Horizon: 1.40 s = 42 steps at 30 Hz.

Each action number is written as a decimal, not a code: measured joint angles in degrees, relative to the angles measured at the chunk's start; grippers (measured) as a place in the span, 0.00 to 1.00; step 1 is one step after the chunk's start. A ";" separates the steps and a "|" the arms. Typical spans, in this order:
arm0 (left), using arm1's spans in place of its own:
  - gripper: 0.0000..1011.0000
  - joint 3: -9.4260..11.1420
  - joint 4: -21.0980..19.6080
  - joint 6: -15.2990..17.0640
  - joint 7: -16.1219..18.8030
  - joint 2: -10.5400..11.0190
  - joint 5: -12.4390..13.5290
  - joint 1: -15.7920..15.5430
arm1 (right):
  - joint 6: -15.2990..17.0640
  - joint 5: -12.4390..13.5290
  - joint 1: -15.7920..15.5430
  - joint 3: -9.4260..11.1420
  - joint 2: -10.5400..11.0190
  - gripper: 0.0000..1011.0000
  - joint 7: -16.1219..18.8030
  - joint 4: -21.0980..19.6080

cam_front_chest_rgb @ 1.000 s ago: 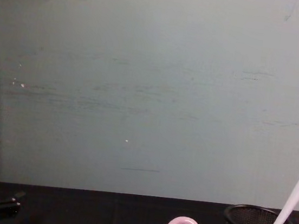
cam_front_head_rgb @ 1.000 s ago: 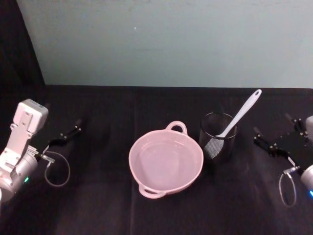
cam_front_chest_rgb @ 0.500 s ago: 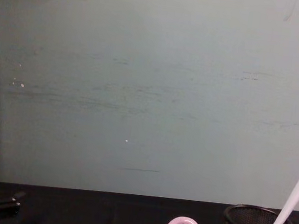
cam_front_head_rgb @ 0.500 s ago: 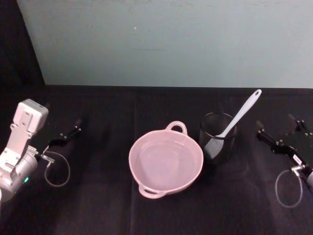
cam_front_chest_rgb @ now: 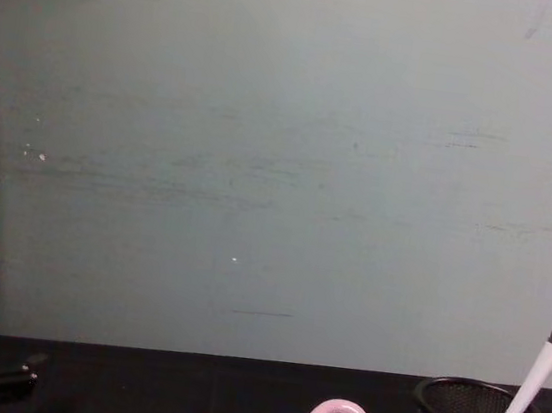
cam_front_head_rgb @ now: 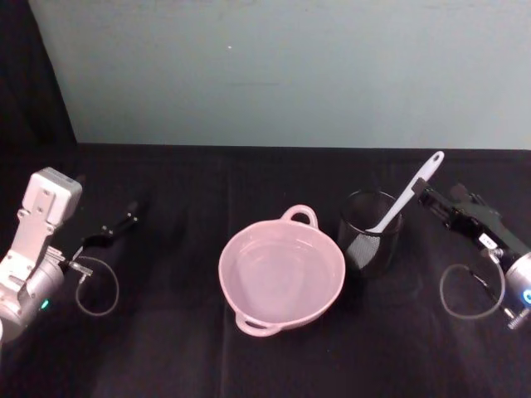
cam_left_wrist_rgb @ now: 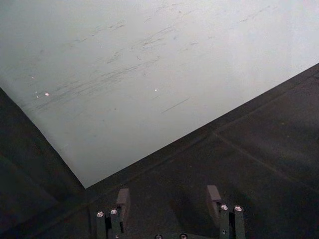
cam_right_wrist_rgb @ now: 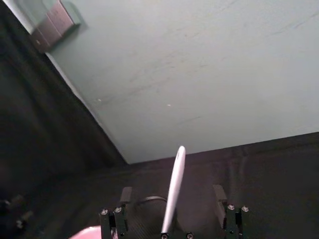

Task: Use the one hand to pick up the spoon and stir the clear water in the bowl.

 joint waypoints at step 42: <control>0.99 0.00 0.00 0.00 0.00 0.00 0.00 0.00 | -1.32 9.26 7.41 -4.62 0.21 0.11 4.00 7.29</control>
